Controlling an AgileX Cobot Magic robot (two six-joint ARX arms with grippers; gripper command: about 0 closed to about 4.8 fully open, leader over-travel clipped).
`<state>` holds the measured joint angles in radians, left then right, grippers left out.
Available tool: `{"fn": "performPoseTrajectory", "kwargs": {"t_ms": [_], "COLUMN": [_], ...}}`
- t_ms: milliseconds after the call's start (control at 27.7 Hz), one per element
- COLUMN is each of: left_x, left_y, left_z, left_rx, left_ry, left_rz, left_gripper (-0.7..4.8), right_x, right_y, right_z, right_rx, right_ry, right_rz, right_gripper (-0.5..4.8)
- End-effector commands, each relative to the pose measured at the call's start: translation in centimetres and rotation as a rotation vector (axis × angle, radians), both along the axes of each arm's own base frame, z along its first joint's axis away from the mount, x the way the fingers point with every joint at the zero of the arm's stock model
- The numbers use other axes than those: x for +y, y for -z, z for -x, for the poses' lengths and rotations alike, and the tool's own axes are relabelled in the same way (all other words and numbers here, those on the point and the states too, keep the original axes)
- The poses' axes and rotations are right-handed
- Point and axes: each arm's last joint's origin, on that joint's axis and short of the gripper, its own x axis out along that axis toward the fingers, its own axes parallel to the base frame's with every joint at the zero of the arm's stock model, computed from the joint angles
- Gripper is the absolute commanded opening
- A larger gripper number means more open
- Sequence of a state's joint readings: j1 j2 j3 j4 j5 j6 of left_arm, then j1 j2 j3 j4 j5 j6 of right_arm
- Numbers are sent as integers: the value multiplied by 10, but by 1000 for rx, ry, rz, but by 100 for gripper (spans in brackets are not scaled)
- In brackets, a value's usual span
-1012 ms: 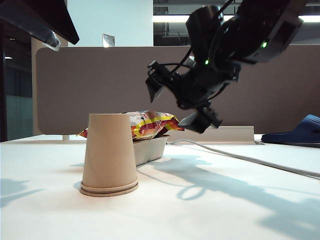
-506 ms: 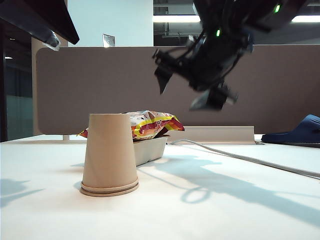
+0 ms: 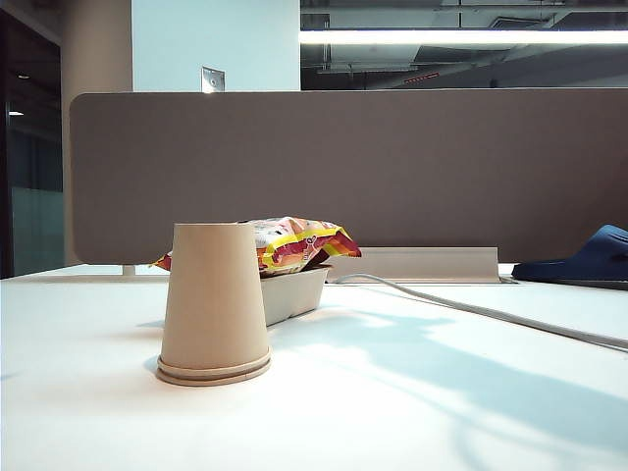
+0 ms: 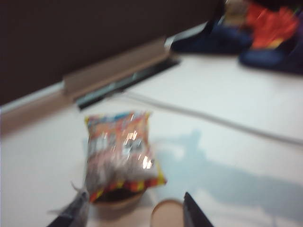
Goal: Pick up a bag of chips and put them in the box.
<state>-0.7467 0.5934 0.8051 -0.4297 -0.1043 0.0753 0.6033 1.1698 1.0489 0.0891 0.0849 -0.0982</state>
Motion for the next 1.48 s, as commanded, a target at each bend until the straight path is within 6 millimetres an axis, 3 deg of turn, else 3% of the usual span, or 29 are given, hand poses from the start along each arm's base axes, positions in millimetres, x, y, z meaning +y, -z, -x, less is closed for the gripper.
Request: {"fn": "performPoseTrajectory", "kwargs": {"t_ms": [36,289,470,759,1121,1482], "left_x": [15,49,59,56,50,33], "left_y": [-15,-23,-14,0,15,40], "left_z": [20,63,76,78,72,56], "left_rx": [-104,-238,-192,-19,81,108], "left_ry": [83,226,284,385,398,430], "left_rz": [103,234,232,195,216,255], "left_gripper": [255,255,255,255,255,236], "right_x": [-18,-55,-73,-93,-119,-130], "right_y": [-18,-28,-24,-9,33,57], "right_z": [32,91,117,147,185,202], "right_rx": [-33,33,98,142,109,70], "right_ry": [-103,-202,-228,-236,-241,-245], "right_rz": [38,75,108,89,-28,-83], "right_gripper": [355,354,354,354,323,323]}}
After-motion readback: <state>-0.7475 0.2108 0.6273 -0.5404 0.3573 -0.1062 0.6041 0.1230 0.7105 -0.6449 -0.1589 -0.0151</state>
